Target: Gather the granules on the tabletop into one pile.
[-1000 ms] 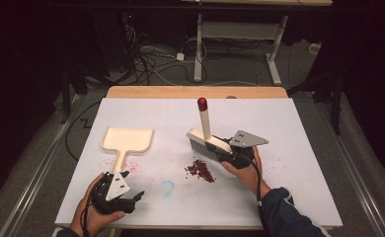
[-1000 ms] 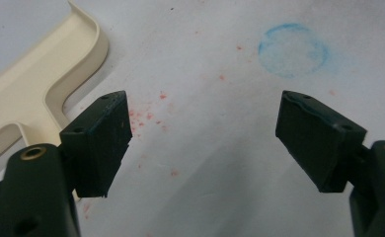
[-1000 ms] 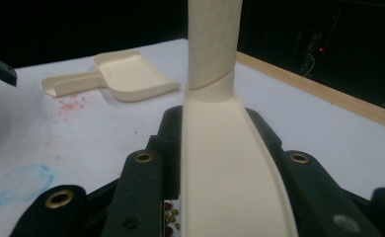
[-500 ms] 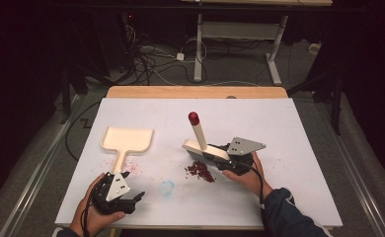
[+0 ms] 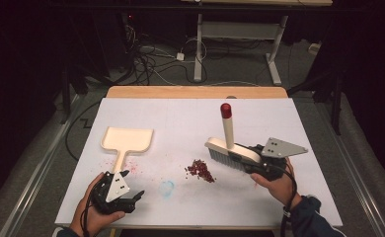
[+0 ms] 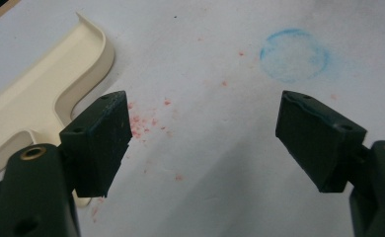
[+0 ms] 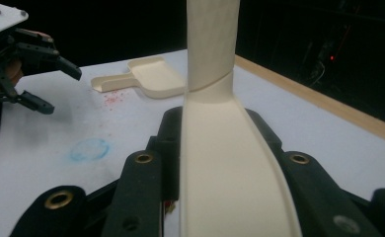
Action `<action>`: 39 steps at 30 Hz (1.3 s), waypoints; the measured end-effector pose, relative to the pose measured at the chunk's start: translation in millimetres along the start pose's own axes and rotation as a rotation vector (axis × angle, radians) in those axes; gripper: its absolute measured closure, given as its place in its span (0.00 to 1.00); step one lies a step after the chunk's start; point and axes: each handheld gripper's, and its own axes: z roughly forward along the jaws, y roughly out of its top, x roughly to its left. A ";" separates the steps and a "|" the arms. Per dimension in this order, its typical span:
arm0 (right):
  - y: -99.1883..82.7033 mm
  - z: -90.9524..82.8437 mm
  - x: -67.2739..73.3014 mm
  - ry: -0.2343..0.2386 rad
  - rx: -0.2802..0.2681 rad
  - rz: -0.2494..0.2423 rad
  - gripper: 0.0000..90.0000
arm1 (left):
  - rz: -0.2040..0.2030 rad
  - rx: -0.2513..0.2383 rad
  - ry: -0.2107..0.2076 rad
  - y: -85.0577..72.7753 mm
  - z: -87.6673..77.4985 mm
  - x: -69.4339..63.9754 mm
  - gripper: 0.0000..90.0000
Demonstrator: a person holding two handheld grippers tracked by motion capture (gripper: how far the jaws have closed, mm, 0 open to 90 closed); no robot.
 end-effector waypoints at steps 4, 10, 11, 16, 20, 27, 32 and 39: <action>-5.9 -23.9 0.2 -0.009 0.040 0.059 0.75 | 0.002 0.000 0.002 1.3 0.6 0.1 0.23; -17.5 -48.3 0.2 0.006 0.114 0.177 0.75 | 0.007 0.001 -0.003 3.1 2.5 0.1 0.23; -19.5 -50.3 -0.2 0.010 0.132 0.207 0.75 | 0.011 0.002 -0.004 3.4 2.6 0.1 0.23; -31.5 -52.2 -8.0 0.033 0.221 0.312 0.74 | 0.019 -0.010 -0.010 6.6 1.5 -2.2 0.23; -38.3 -45.0 -20.2 -0.001 0.293 0.364 0.74 | 0.028 -0.013 -0.016 8.4 2.1 -4.0 0.23; -42.4 -32.8 -53.5 0.009 0.363 0.340 0.66 | 0.039 0.014 -0.026 7.2 5.0 -4.8 0.23; -46.9 -24.3 -84.5 0.058 0.396 0.324 0.57 | 0.042 0.019 -0.029 7.6 6.5 -6.6 0.23; -47.1 -24.7 -112.2 -0.113 0.410 0.297 0.52 | 0.037 0.021 -0.031 7.1 7.2 -6.9 0.23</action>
